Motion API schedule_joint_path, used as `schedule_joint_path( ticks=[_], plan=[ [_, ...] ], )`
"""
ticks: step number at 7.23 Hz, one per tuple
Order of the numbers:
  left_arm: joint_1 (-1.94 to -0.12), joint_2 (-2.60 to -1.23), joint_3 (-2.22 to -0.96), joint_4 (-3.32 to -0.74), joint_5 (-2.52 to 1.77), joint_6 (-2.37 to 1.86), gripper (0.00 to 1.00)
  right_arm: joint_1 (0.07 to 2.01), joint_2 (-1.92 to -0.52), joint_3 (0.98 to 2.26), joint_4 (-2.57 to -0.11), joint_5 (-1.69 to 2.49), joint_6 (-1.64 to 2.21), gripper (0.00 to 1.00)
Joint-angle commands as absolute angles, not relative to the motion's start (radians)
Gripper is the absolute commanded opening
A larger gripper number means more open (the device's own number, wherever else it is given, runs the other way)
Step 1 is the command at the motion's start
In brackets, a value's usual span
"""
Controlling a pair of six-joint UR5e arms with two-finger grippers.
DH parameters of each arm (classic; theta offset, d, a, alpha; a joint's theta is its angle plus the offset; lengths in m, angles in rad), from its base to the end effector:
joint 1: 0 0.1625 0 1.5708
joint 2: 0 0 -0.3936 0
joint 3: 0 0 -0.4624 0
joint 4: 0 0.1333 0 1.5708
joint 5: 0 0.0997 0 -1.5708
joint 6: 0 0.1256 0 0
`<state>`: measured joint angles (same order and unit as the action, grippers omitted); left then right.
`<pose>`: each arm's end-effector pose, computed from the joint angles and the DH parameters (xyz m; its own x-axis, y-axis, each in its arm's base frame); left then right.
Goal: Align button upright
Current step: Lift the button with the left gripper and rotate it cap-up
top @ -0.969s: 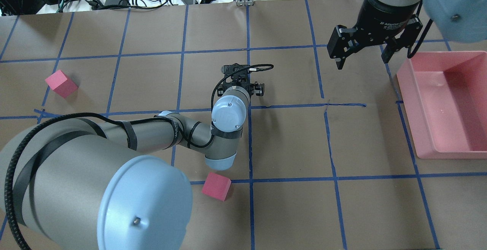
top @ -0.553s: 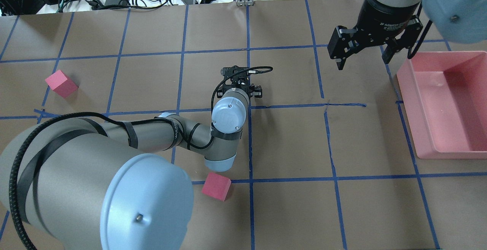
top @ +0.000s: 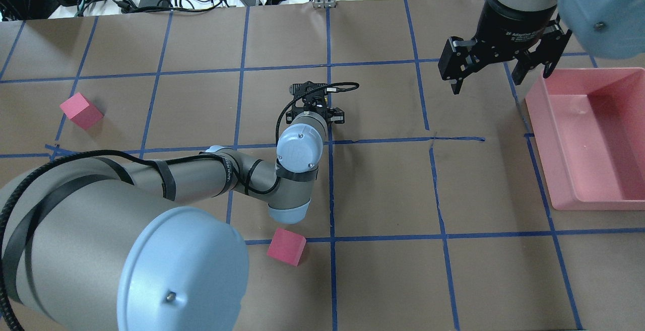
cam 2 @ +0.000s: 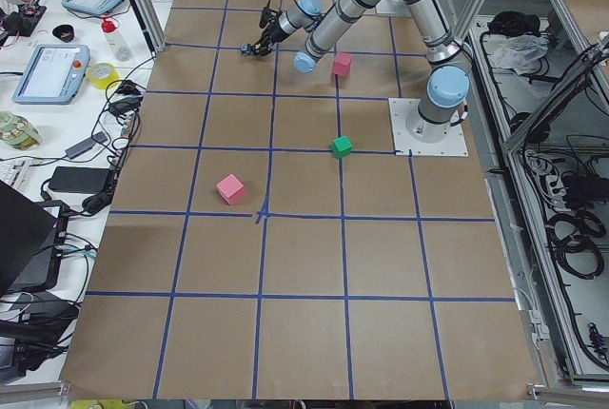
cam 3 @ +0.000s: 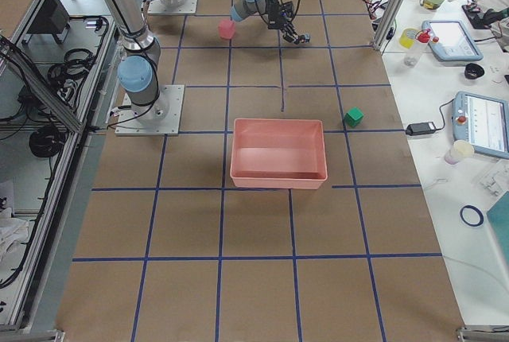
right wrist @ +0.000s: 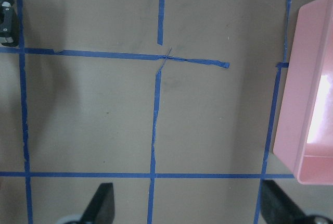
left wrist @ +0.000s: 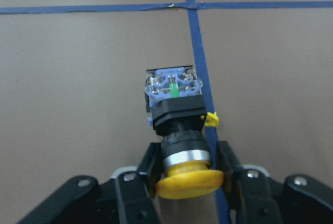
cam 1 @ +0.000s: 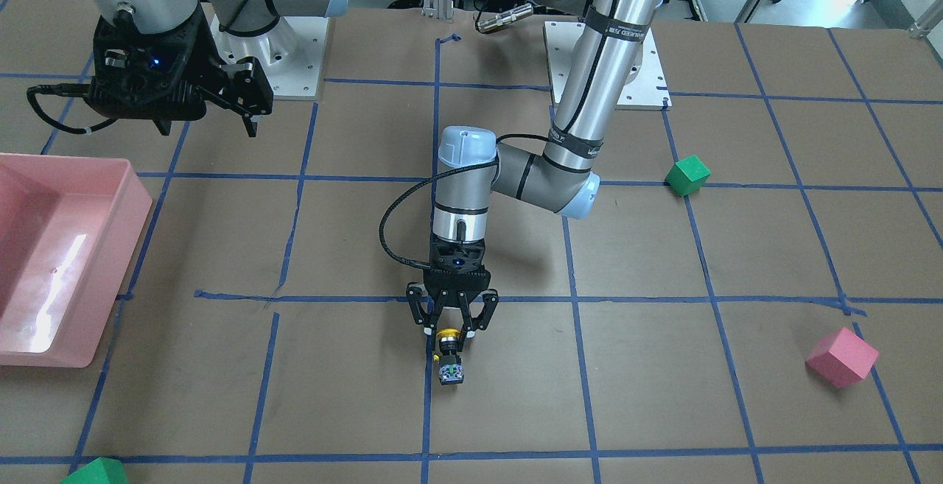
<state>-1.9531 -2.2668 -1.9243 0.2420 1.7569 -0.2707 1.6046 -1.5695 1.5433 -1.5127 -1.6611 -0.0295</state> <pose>-0.3409 -0.5527 0.0433 -0.9966 0.0596 0.0560 0.0032 0.7123 -0.7019 0.1408 -0.5540 0.4400 -0.9938 -0.0660 0.0892 -0.0631 0.9974 0.0345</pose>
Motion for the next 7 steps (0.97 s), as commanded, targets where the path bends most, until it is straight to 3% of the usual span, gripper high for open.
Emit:
schedule_joint_path(
  ticks=[1, 4, 7],
  plan=[
    [-1.907, -2.182, -1.916, 0.124, 1.696, -0.312, 0.0, 1.605, -1.574, 1.536, -1.513, -1.657, -0.032, 1.0],
    [-1.858, -2.045, -1.749, -0.47, 1.513, -0.639, 0.0, 1.605, -1.583, 1.534, -1.519, -1.638, -0.049, 1.0],
    [-1.812, -2.02, -1.61, -0.994, 1.224, -1.002, 0.0, 1.605, -1.582, 1.535, -1.529, -1.632, -0.046, 1.0]
  ],
)
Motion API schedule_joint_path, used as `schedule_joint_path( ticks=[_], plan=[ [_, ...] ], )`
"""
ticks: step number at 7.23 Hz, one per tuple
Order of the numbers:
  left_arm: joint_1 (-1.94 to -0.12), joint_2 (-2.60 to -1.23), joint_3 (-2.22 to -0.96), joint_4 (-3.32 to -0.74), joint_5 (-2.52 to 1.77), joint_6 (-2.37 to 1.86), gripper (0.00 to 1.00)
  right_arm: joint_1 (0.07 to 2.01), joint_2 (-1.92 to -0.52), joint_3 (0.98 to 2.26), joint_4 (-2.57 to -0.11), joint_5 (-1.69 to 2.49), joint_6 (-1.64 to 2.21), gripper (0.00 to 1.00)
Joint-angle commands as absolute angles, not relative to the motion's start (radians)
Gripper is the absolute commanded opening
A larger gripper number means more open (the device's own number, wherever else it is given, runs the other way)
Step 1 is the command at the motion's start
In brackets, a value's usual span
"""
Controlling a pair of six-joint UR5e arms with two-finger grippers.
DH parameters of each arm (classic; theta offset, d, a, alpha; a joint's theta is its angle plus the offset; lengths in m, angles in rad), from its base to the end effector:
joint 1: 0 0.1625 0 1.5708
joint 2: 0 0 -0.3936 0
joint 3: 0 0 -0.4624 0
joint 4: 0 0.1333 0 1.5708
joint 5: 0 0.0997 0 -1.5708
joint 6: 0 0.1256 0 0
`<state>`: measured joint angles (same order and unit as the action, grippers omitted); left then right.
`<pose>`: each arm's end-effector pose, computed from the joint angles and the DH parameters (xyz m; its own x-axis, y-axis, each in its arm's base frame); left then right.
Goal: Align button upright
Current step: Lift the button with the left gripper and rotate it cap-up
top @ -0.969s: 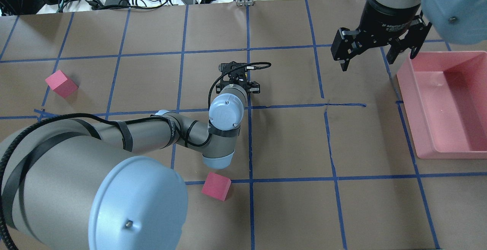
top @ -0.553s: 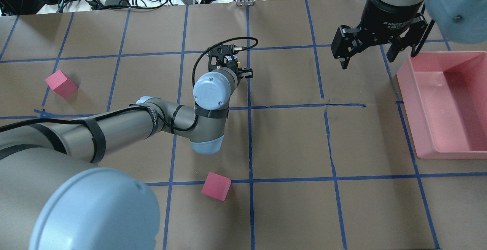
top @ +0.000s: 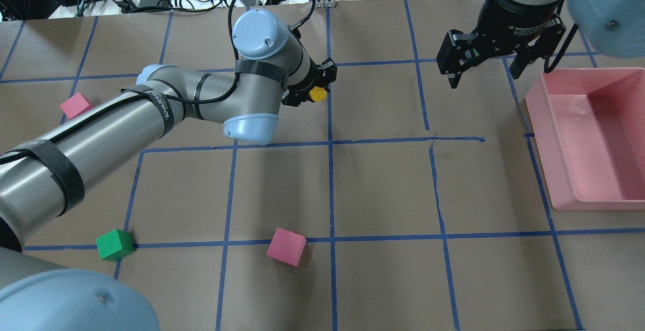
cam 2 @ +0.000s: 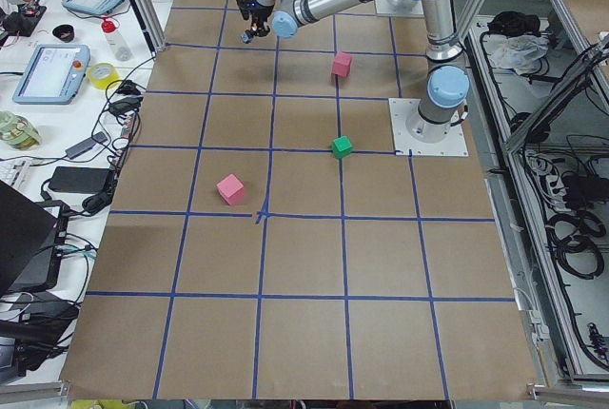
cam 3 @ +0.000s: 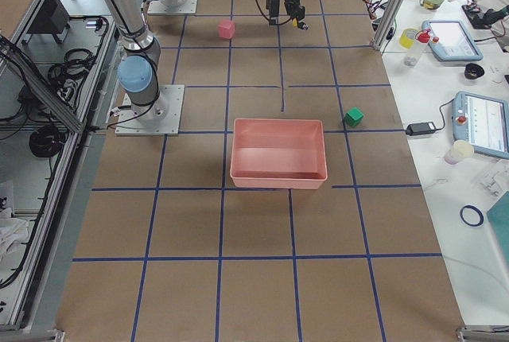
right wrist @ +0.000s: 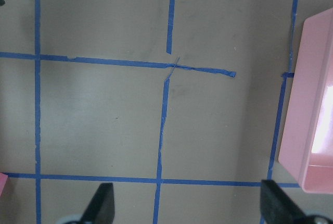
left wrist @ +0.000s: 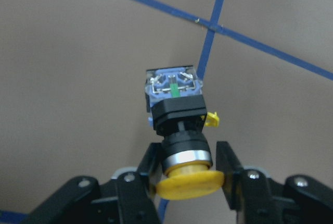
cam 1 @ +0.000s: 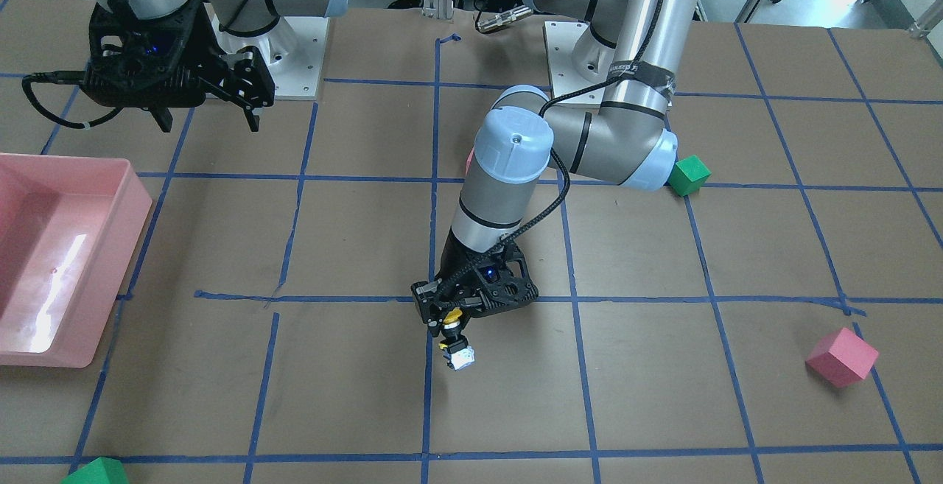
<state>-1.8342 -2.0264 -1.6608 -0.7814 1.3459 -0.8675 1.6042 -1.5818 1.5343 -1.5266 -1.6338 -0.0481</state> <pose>-0.3366 -0.6288 0.1812 -0.7924 -0.5169 0.3241 -0.5438 0.8392 0.0090 0.1439 -0.5532 0.4530 -0.9947 -0.0811 0.0631 -0.0813 0.9967 -0.0003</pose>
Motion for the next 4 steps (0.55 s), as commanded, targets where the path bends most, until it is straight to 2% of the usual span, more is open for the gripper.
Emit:
schedule_joint_path(
  ticks=[1, 2, 4],
  plan=[
    [-1.765, -2.031, -1.6, -1.097, 1.049, -1.069, 0.0, 1.605, -1.582, 1.534, -1.529, -1.626, -0.046, 1.0],
    [-1.726, -2.054, -1.608, -1.127, 0.896, -1.087, 0.0, 1.605, -1.583, 1.535, -1.531, -1.618, -0.046, 1.0],
    [-1.695, -2.086, -1.608, -1.218, 0.856, -1.046, 0.0, 1.605, -1.582, 1.537, -1.531, -1.576, -0.046, 1.0]
  ],
)
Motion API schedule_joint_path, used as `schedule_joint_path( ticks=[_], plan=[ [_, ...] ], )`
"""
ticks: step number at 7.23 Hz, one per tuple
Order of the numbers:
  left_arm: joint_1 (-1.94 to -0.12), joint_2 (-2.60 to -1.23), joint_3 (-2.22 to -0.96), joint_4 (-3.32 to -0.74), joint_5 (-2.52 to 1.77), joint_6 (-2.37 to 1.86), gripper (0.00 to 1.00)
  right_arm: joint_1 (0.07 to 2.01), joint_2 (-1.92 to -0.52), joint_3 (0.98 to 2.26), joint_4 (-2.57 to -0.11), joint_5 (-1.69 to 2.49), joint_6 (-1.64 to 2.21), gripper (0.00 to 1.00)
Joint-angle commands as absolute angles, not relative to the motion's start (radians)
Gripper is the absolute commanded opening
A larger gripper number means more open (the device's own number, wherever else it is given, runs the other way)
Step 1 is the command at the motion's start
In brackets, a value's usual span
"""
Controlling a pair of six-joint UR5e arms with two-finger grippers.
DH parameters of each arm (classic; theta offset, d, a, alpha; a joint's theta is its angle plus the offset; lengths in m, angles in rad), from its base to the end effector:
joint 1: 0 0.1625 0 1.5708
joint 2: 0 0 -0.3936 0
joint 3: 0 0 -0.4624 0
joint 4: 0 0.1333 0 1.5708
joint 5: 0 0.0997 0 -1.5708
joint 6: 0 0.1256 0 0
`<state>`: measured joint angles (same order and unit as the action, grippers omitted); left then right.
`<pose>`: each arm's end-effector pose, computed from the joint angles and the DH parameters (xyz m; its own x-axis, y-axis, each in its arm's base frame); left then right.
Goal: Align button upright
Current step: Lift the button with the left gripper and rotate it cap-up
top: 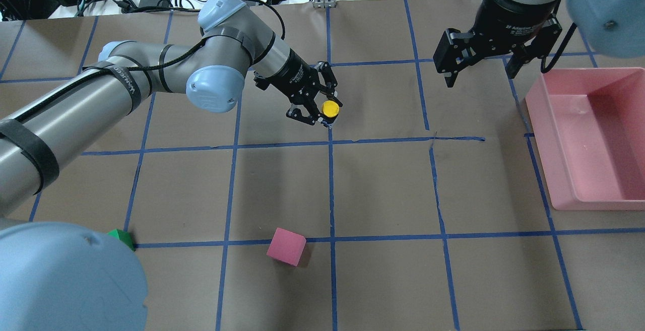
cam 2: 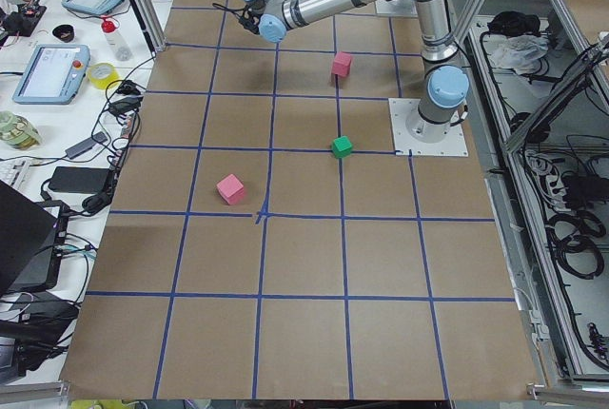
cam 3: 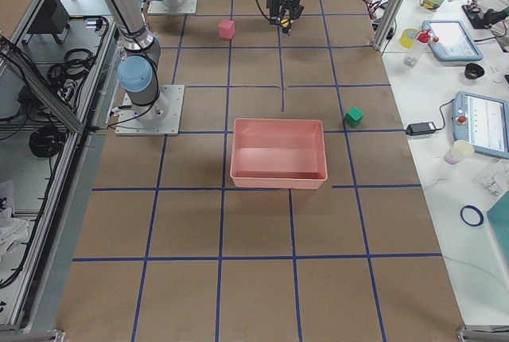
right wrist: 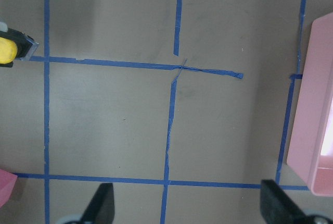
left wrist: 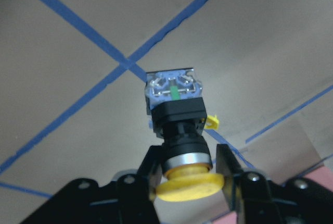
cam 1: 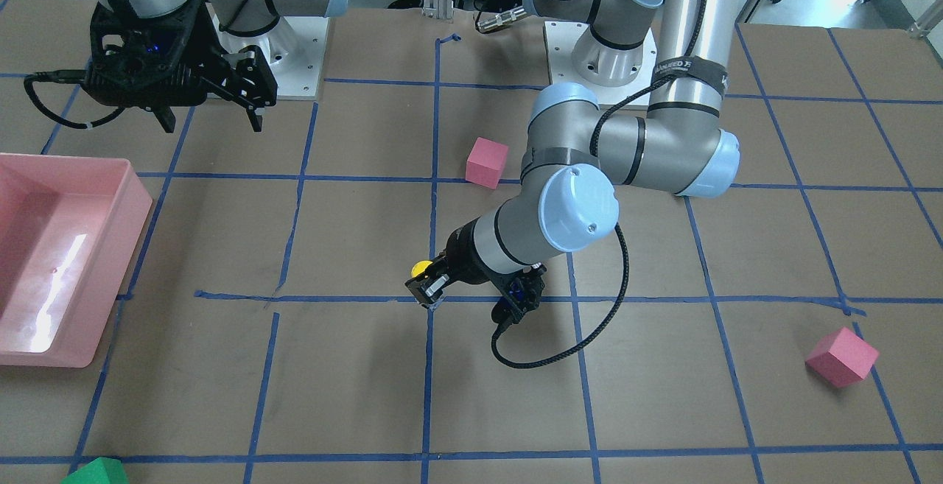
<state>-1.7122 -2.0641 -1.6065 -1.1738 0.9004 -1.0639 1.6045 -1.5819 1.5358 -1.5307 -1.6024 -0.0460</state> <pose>-0.3039 -0.6350 0.1651 -0.5043 -0.8437 0.1839 -0.6205 0.5022 0.6023 0.1481 -0.5533 0.4524 -0.9963 -0.0794 0.0318 -0.0796 0.9968 -0.0045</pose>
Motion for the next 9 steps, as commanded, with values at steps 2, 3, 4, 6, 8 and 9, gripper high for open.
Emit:
schedule_joint_path(
  ticks=[2, 3, 4, 6, 8, 9],
  plan=[
    [-1.694, -2.134, -1.611, -1.221, 0.772, -0.985, 0.0, 1.605, -1.582, 1.542, -1.529, -1.574, -0.051, 1.0],
    [-1.694, -2.134, -1.617, -1.227, 0.775, -0.976, 0.0, 1.606, -1.582, 1.542, -1.529, -1.574, -0.051, 1.0],
    [-1.694, -2.137, -1.62, -1.227, 0.784, -0.971, 0.0, 1.606, -1.582, 1.543, -1.529, -1.58, -0.049, 1.0],
    [-1.694, -2.148, -1.624, -1.226, 0.788, -0.968, 0.0, 1.606, -1.58, 1.543, -1.531, -1.572, -0.049, 1.0],
    [-1.694, -2.157, -1.634, -1.226, 0.795, -0.902, 0.0, 1.611, -1.58, 1.545, -1.529, -1.574, -0.048, 1.0],
    [-1.692, -2.161, -1.635, -1.226, 0.798, -0.891, 0.0, 1.611, -1.58, 1.545, -1.529, -1.572, -0.034, 1.0]
  ],
)
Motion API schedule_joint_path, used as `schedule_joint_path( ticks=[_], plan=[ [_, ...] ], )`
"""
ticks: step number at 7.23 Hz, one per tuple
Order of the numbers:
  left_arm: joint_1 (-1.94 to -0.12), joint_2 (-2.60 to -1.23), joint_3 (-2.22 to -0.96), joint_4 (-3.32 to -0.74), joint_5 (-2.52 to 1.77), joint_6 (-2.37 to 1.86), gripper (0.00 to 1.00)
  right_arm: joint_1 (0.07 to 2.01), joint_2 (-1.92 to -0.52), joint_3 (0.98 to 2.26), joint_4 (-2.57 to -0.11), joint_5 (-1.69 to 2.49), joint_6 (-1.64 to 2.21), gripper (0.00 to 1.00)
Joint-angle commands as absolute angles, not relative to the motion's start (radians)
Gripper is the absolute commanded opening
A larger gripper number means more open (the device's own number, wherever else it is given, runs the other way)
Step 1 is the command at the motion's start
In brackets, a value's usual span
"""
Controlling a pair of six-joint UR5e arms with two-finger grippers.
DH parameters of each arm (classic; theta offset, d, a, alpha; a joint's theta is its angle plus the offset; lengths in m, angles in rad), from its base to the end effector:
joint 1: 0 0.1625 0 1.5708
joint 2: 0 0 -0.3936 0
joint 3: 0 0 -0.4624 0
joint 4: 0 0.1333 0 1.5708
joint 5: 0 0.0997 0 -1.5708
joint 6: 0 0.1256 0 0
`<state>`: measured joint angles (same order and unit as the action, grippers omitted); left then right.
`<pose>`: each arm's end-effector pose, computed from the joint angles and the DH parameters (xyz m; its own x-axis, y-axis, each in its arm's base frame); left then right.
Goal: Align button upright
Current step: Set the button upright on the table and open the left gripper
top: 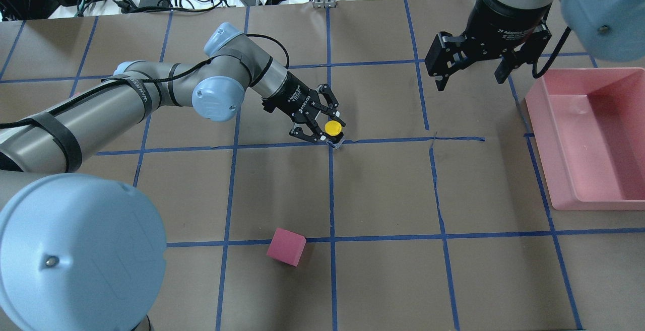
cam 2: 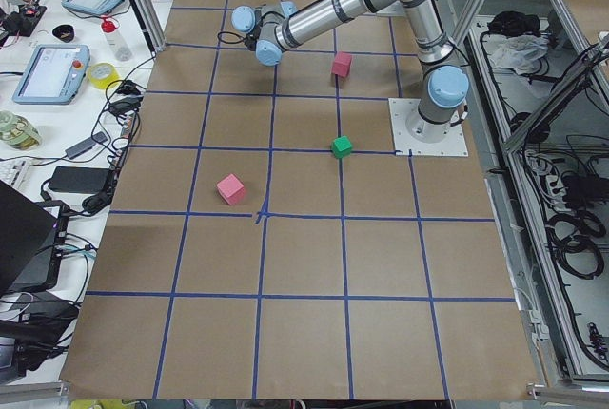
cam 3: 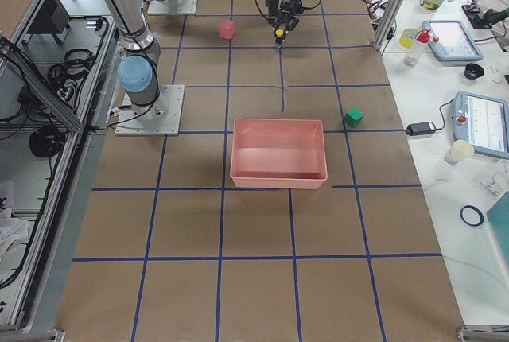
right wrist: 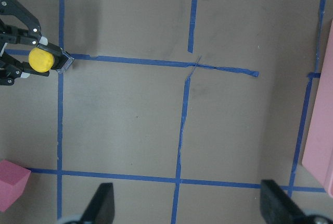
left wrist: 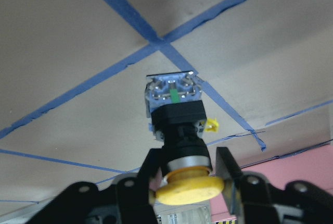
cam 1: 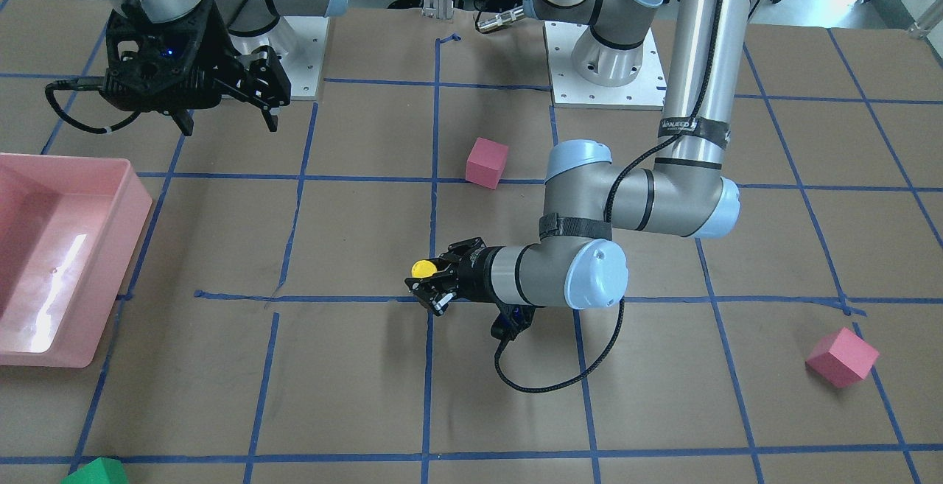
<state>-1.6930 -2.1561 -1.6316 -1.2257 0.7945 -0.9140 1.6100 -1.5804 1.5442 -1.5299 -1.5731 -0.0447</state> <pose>-0.2995 -0.6234 0.0970 -0.5401 -0.8235 0.1738 -0.5098 0.4844 0.7110 0.1548 -0.5518 0.4468 -0.9965 -0.0838 0.0021 -0.0838 0.9965 0.0048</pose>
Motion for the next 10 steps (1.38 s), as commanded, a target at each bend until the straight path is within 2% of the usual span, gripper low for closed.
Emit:
schedule_joint_path(
  ticks=[1, 2, 3, 5, 7, 10],
  plan=[
    [-1.69, -2.164, -1.634, -1.221, 0.811, -0.891, 0.0, 1.611, -1.58, 1.546, -1.529, -1.575, -0.034, 1.0],
    [-1.689, -2.167, -1.635, -1.215, 0.821, -0.891, 0.03, 1.611, -1.58, 1.548, -1.529, -1.577, -0.032, 1.0],
    [-1.689, -2.168, -1.634, -1.213, 0.821, -0.891, 0.59, 1.611, -1.582, 1.548, -1.529, -1.581, -0.032, 1.0],
    [-1.687, -2.166, -1.629, -1.21, 0.816, -0.894, 1.0, 1.611, -1.582, 1.548, -1.529, -1.589, -0.032, 1.0],
    [-1.675, -2.116, -1.593, -1.092, 0.856, -0.893, 1.0, 1.611, -1.58, 1.549, -1.526, -1.591, -0.031, 1.0],
    [-1.608, -2.01, -1.522, -1.135, 0.914, -0.861, 1.0, 1.611, -1.58, 1.551, -1.523, -1.591, -0.031, 1.0]
  ],
)
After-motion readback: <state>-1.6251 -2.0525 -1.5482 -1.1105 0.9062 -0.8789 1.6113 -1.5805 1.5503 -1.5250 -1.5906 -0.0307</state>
